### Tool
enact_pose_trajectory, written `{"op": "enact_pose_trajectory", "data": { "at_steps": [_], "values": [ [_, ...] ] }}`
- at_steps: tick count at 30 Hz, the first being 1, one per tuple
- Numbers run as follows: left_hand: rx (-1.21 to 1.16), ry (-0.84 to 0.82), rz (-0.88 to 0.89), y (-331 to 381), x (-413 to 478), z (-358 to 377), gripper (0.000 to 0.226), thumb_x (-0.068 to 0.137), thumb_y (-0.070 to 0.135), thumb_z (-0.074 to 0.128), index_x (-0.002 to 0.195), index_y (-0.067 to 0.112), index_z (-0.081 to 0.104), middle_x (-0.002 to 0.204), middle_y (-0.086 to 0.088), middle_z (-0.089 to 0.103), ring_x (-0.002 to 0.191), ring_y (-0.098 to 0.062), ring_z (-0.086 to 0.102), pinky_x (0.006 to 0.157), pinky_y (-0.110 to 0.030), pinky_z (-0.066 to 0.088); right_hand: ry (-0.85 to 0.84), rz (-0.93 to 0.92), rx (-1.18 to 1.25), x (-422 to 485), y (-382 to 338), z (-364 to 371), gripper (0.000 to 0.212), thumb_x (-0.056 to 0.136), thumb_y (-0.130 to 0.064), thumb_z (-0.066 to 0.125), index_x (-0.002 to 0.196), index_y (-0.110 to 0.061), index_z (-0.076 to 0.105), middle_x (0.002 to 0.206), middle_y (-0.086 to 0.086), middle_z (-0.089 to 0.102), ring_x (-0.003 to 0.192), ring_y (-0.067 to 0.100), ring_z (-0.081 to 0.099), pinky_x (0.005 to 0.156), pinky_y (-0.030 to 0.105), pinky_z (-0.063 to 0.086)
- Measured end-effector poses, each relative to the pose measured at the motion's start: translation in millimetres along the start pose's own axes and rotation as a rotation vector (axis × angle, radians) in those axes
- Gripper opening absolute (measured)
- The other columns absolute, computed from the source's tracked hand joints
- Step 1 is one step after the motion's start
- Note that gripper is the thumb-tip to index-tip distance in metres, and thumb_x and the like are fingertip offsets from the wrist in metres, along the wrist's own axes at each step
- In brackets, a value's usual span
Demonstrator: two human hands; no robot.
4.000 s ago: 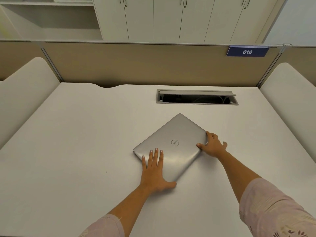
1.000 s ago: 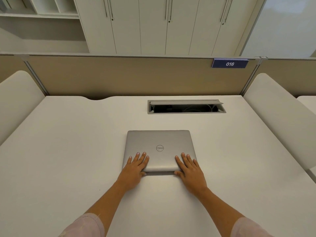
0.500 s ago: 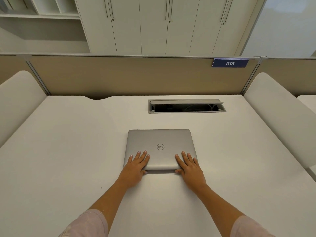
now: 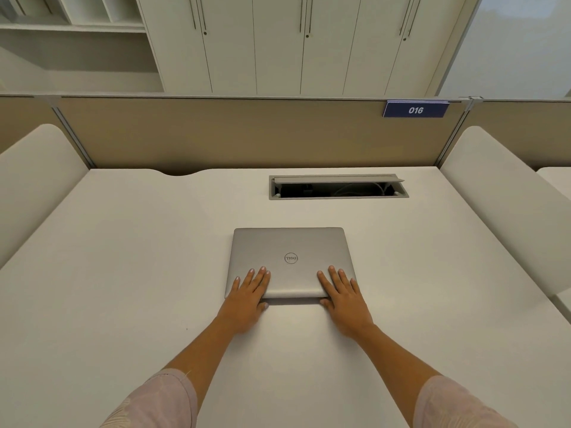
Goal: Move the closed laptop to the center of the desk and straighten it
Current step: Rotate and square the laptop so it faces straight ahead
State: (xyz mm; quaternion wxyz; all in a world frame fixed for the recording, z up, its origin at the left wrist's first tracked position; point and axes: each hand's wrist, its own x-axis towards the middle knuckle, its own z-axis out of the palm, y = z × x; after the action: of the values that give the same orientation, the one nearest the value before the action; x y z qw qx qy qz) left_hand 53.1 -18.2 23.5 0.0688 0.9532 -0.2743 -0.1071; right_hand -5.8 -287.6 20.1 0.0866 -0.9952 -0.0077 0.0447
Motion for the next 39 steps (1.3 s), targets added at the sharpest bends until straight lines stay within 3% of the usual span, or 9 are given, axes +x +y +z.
{"op": "enact_pose_trajectory", "data": {
  "at_steps": [5, 8, 11, 18, 22, 35, 39],
  "values": [
    [0.010, 0.091, -0.002, 4.6, -17.3, 14.8, 0.066, 0.103, 0.039, 0.030, 0.151, 0.016, -0.008, 0.160, -0.002, -0.013, 0.149, -0.028, -0.008, 0.120, -0.044, -0.005, 0.021, 0.028, -0.015, -8.1, -9.9, 6.3, 0.060, 0.101, -0.039, 0.023, 0.150, -0.027, -0.011, 0.161, -0.001, -0.010, 0.148, 0.023, -0.011, 0.119, 0.043, -0.007],
    [0.027, 0.157, 0.003, 7.3, -28.9, 22.3, 0.065, 0.099, 0.044, 0.022, 0.152, 0.013, 0.004, 0.161, -0.004, 0.003, 0.149, -0.031, 0.004, 0.120, -0.046, -0.001, 0.050, 0.002, -0.018, -19.3, -15.0, 14.1, 0.060, 0.101, -0.038, 0.021, 0.149, -0.024, -0.013, 0.159, -0.006, -0.016, 0.148, 0.020, -0.012, 0.118, 0.043, -0.009],
    [0.022, 0.216, 0.015, 9.0, -39.5, 29.6, 0.068, 0.096, 0.048, 0.017, 0.152, 0.010, 0.011, 0.161, -0.005, 0.012, 0.148, -0.030, 0.009, 0.119, -0.039, -0.007, 0.064, -0.025, -0.019, -30.0, -17.7, 20.8, 0.063, 0.100, -0.043, 0.020, 0.149, -0.024, -0.014, 0.158, -0.008, -0.016, 0.147, 0.016, -0.015, 0.119, 0.044, -0.010],
    [-0.071, 0.227, -0.044, 13.6, -54.1, 45.9, 0.070, 0.096, 0.054, 0.018, 0.152, 0.019, -0.007, 0.163, 0.003, -0.005, 0.150, -0.018, -0.008, 0.119, -0.033, -0.012, 0.076, -0.094, 0.030, -44.7, -17.3, 30.0, 0.070, 0.096, -0.055, 0.017, 0.150, -0.023, -0.015, 0.160, -0.007, -0.016, 0.146, 0.011, -0.020, 0.119, 0.038, -0.009],
    [-0.069, 0.205, -0.056, 12.9, -54.6, 47.4, 0.071, 0.096, 0.056, 0.016, 0.152, 0.021, -0.011, 0.162, 0.005, -0.009, 0.149, -0.015, -0.013, 0.121, -0.039, -0.005, 0.080, -0.097, 0.040, -45.1, -17.3, 31.4, 0.071, 0.096, -0.056, 0.017, 0.150, -0.024, -0.015, 0.161, -0.007, -0.014, 0.146, 0.011, -0.019, 0.120, 0.039, -0.006],
    [-0.023, 0.243, -0.038, 15.9, -48.2, 30.7, 0.073, 0.096, 0.056, 0.019, 0.153, 0.018, -0.006, 0.163, 0.001, -0.003, 0.149, -0.016, -0.008, 0.120, -0.038, -0.011, 0.120, -0.072, -0.026, -41.8, -20.6, 22.3, 0.071, 0.096, -0.058, 0.023, 0.152, -0.023, -0.001, 0.161, -0.007, 0.000, 0.148, 0.013, -0.001, 0.118, 0.043, 0.000],
    [-0.067, 0.308, -0.019, 22.0, -34.7, 8.5, 0.074, 0.095, 0.059, 0.016, 0.153, 0.018, -0.007, 0.163, 0.001, -0.009, 0.149, -0.015, -0.014, 0.120, -0.039, -0.012, 0.162, -0.088, 0.031, -26.6, -27.3, 2.0, 0.071, 0.096, -0.059, 0.022, 0.152, -0.023, -0.004, 0.161, -0.008, -0.005, 0.148, 0.012, -0.008, 0.119, 0.042, -0.009]
  ]
}}
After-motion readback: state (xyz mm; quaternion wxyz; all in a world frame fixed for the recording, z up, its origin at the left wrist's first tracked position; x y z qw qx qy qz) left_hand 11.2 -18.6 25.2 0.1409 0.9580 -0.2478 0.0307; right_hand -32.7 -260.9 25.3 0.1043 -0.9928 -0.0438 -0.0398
